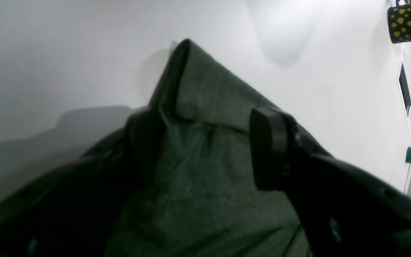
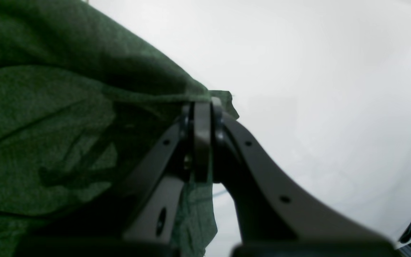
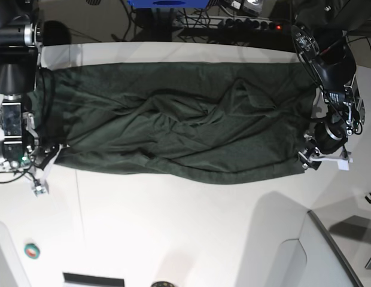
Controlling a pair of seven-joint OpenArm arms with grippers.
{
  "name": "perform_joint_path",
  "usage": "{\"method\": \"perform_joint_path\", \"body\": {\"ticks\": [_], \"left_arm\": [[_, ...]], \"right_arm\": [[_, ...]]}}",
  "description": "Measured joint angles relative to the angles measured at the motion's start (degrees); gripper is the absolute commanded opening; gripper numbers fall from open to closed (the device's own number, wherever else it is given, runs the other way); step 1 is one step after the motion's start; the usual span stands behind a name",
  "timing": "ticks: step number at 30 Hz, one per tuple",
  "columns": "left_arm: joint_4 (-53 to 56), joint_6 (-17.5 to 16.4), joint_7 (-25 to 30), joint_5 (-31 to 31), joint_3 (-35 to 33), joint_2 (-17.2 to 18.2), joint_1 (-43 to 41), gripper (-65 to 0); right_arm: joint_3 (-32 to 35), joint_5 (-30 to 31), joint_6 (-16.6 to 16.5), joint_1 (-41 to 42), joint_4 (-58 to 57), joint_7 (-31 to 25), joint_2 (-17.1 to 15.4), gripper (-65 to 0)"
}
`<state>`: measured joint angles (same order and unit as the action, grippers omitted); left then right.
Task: Layout the t-shirt on the table in an organized manner, then fold the t-shirt properly
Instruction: 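Regrasp the shirt edge with the left gripper further along it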
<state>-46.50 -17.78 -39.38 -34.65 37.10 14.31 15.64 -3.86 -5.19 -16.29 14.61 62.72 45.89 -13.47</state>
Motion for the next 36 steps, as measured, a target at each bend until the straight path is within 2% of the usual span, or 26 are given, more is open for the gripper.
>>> {"method": "perform_joint_path", "body": {"ticks": [6,13,15,20,27,31,32,36], "left_arm": [[-0.5,-0.2,0.8,-0.4,-6.8,1.8,-3.5,-27.0],[-2.0,-1.2,1.2,-1.6,-7.4,3.4,-6.8,-27.2],[-5.8,-0.3,0.8,-0.7,-7.4,3.5,-9.3,-30.3],[-15.4,0.4,-6.9,0.5,-7.4,3.2,-14.1,-41.5],[-25.4,0.0,-12.7,-0.4,-7.1,3.1,-16.2,-41.8],[-31.1,0.2,-12.5,1.8,-7.6,3.0,-15.9,-40.6],[-31.3,0.3,-12.0,3.7,-9.0,3.3,-14.6,-39.7],[-31.0,0.1,-12.1,24.7,-20.3,4.3,-8.9,-36.0]], "right_arm": [[0.0,0.0,0.0,0.1,0.0,-0.1,0.0,-65.0],[0.2,0.0,0.0,0.1,0.0,-0.2,-0.1,-65.0],[0.2,0.0,0.0,0.1,0.0,-0.2,-0.1,-65.0],[0.2,0.0,0.0,0.3,0.0,-0.2,0.1,-65.0],[0.2,0.0,0.0,0.3,0.0,-0.2,0.2,-65.0],[0.2,0.0,0.0,0.3,0.0,-0.1,0.2,-65.0],[0.2,0.0,0.0,0.3,0.0,-0.2,0.2,-65.0],[0.2,0.0,0.0,0.3,0.0,-0.2,0.2,-65.0]]}}
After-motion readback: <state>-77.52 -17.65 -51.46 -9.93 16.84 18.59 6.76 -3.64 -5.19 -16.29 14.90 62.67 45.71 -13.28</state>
